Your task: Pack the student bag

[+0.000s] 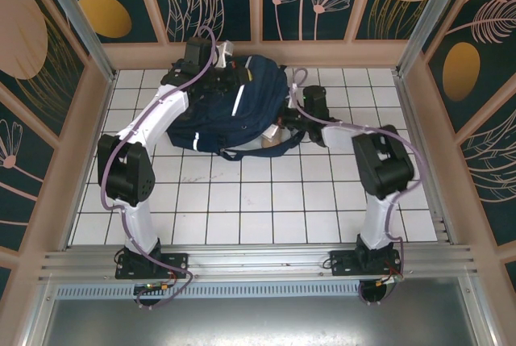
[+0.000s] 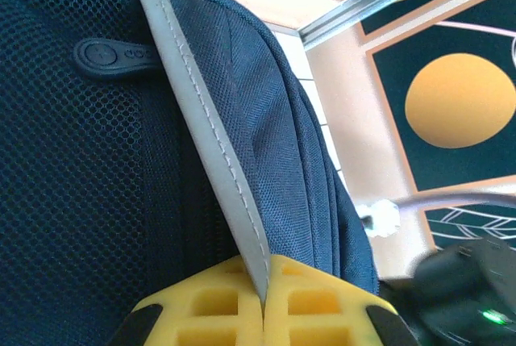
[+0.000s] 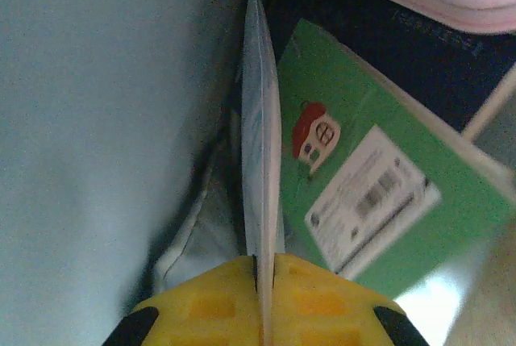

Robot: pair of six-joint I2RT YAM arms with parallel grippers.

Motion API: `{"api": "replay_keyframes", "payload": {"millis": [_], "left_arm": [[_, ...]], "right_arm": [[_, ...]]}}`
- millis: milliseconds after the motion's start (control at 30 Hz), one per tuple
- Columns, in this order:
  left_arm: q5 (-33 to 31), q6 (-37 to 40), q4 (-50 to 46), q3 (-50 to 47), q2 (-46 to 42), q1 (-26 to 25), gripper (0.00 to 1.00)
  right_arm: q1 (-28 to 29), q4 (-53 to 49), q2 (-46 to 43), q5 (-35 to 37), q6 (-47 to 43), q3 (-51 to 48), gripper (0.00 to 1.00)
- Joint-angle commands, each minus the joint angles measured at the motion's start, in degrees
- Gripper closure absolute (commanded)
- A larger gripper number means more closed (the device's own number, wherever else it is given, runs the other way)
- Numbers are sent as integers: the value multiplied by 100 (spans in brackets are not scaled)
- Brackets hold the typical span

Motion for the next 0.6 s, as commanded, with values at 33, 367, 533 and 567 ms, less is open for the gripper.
{"api": "replay_keyframes", "payload": {"millis": [33,367,533,567], "left_arm": [[679,-246,1048,138,-564,-75,100],[645,-345,1116,72,-467,11,100],[584,-380,1148,26,-436,72,100],[574,-386,1148,26,-408,76,100]], "right_arm": [[397,361,929,-192,198,1426,91],[671,-1338,1436,1482,-447,2618,30],[527,-1064,379,1993,-709,1359,15],[497,-1002,178,2077,-728,1103,13]]}}
